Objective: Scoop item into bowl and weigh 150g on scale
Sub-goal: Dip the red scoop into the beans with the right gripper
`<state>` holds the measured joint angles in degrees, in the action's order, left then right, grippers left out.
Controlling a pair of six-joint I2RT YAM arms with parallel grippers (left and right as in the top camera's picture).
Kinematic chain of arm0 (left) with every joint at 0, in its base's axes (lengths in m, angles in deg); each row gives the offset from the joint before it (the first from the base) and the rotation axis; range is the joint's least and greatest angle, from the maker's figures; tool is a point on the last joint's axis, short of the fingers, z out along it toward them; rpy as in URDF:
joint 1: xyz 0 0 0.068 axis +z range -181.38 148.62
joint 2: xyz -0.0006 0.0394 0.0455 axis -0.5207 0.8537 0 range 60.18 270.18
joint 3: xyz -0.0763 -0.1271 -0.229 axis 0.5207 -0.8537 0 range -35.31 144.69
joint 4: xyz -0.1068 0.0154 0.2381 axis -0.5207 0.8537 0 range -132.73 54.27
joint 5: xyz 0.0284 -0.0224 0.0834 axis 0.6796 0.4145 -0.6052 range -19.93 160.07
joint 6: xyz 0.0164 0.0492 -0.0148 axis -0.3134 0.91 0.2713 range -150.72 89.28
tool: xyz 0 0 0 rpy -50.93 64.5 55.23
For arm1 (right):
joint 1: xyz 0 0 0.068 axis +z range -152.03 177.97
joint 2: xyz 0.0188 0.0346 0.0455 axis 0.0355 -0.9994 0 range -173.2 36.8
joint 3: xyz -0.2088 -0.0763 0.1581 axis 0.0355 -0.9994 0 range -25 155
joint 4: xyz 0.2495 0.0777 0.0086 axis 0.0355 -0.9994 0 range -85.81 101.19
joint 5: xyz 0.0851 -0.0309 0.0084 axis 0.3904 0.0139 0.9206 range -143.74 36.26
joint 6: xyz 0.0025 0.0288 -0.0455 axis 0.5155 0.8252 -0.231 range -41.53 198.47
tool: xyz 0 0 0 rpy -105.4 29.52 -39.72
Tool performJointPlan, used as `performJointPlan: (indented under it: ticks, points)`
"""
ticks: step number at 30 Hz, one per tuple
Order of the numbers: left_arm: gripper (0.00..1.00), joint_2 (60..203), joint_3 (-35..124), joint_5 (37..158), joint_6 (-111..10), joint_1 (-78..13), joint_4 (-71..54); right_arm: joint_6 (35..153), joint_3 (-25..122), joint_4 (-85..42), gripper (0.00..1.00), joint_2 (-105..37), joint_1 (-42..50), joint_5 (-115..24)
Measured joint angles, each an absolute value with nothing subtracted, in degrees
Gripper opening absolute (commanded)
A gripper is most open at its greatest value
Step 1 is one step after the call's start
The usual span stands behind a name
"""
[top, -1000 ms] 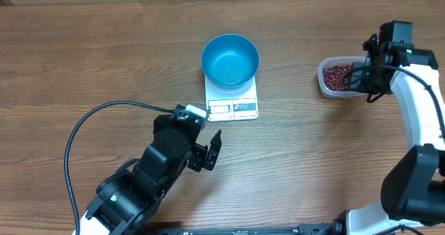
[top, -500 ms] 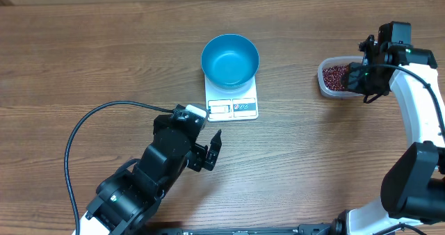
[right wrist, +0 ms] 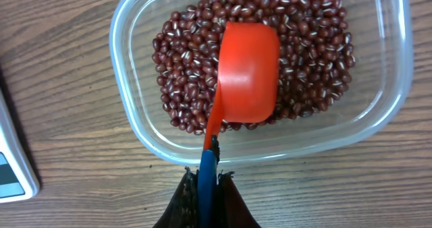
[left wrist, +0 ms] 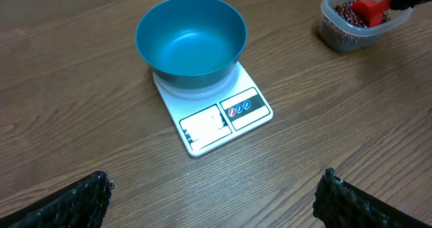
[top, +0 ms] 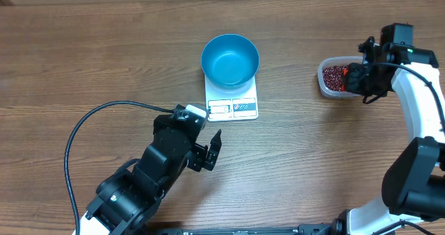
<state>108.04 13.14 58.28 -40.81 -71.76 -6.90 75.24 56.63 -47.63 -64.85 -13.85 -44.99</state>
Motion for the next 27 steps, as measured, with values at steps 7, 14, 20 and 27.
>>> performJointPlan:
  ticks: [7, 14, 20, 27]
  points:
    - [0.99, 108.0, 13.1, 58.3, -40.8, -71.8, -6.9, 75.2, 56.6, -47.9, 0.04, -65.0, -18.7, -40.2]
    - [0.99, 108.0, 13.1, 58.3, -40.8, -71.8, -6.9, 75.2, 56.2, -47.9, 0.04, -65.3, -21.6, -36.1]
    - [0.99, 108.0, 13.1, 58.3, -40.8, -71.8, -6.9, 75.2, 53.3, -45.0, 0.04, -65.3, -21.9, -33.7]
    - [0.99, 108.0, 13.1, 58.3, -40.8, -71.8, -6.9, 75.3, 51.3, -44.6, 0.04, -65.3, -22.0, -32.1]
